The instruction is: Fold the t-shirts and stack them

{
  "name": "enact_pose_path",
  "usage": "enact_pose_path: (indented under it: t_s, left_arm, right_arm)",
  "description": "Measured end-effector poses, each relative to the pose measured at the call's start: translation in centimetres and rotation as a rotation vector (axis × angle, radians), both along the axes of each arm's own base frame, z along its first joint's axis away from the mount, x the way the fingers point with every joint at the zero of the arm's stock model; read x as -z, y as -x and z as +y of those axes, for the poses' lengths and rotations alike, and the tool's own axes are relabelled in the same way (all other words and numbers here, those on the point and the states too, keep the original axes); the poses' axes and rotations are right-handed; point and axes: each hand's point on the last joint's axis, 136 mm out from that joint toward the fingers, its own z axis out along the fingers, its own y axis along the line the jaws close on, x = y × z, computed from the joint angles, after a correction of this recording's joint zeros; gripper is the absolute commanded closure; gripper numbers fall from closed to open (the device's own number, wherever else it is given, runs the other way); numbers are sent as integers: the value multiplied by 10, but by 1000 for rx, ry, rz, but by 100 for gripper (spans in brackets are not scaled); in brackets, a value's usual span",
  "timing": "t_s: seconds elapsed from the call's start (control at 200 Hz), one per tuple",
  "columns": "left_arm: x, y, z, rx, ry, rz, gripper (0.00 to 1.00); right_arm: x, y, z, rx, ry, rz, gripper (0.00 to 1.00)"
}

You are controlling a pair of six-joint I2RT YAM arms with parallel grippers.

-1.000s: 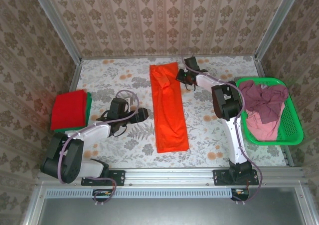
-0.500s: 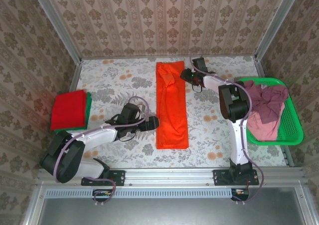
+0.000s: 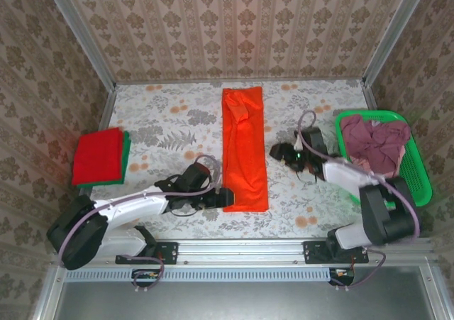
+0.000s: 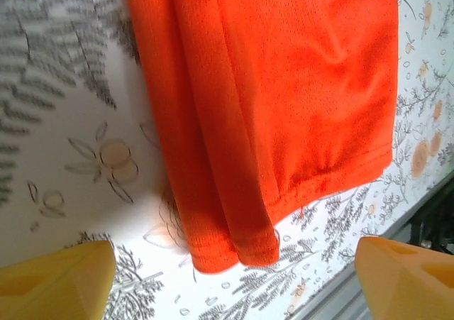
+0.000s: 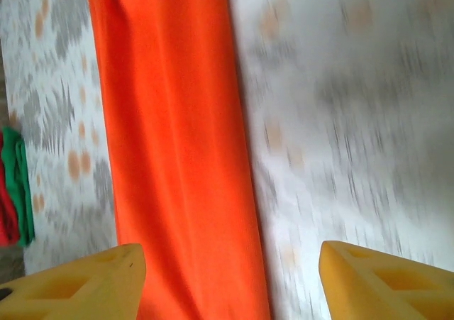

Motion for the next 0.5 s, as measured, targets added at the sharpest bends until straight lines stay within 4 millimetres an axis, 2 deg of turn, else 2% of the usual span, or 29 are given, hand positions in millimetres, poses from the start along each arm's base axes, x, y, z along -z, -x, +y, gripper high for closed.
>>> enact_pose_path:
  t_s: [0.125,0.23,0.345,0.5]
  left_arm:
    - [8,6,4,-49,12,42,18]
    - [12,8,4,-79,27,59,25]
    - [14,7,2,-101,44,69,36]
    - [15,6,-5,-99,78,72,47]
  right_arm:
    - [3,66,6,-30,-65,61,37]
    - [15,103,10,-24,-139,117,40]
    - [33,129,15,-16,-167,213,41]
    - [38,138,26,-32,-183,266,44]
